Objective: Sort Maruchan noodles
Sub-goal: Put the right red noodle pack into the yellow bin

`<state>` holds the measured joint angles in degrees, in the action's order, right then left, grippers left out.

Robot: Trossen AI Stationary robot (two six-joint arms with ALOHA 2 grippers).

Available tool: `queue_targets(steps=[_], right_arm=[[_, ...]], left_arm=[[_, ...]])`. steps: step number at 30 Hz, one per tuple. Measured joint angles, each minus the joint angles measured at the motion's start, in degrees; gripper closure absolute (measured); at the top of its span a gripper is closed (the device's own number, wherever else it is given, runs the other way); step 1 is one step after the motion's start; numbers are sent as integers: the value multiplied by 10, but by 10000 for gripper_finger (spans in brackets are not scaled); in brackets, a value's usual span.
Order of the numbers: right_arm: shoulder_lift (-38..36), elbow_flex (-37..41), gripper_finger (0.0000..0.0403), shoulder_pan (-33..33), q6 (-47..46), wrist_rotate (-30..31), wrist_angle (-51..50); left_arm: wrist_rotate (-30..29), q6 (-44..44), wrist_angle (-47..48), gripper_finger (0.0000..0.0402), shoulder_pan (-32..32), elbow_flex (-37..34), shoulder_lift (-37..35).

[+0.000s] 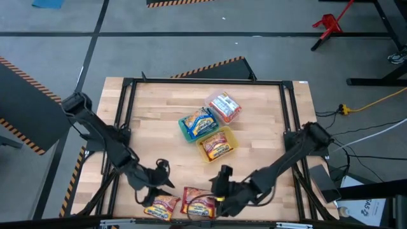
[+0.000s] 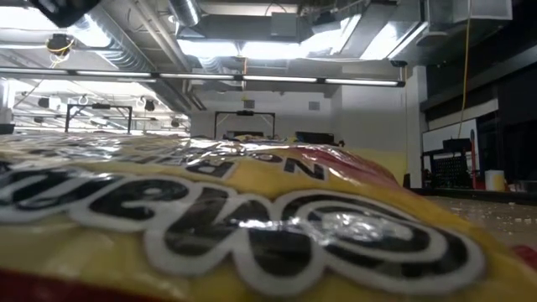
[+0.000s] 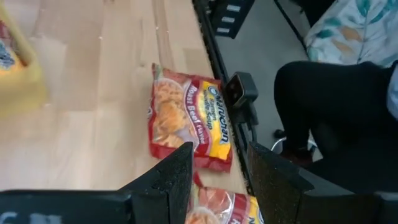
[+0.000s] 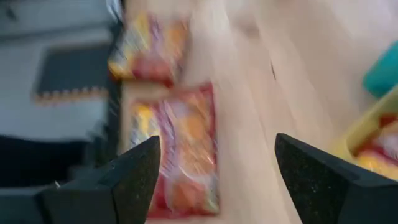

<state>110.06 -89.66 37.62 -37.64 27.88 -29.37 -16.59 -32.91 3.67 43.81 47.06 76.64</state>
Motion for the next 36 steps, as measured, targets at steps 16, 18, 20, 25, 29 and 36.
queue_targets(steps=[16, 18, 20, 25, 29, 36], right_arm=[[89, 18, 105, -52, 7, -108, 37], [89, 27, 105, -59, 8, -126, 45], [89, 40, 105, -63, 17, -133, 57], [89, 99, 105, -78, 49, -230, 192], [89, 127, 105, -85, 45, -259, 228], [97, 129, 106, -85, 75, -309, 231]], left_arm=[[-13, 0, -125, 255, -3, -1, 157], [-4, -12, -125, 255, -2, -1, 162], [-8, -14, -134, 255, -1, -1, 166], [-46, -14, -144, 255, 5, -1, 167], [-50, -19, -200, 255, 13, 0, 167], [-42, -26, -226, 255, 18, 0, 174]])
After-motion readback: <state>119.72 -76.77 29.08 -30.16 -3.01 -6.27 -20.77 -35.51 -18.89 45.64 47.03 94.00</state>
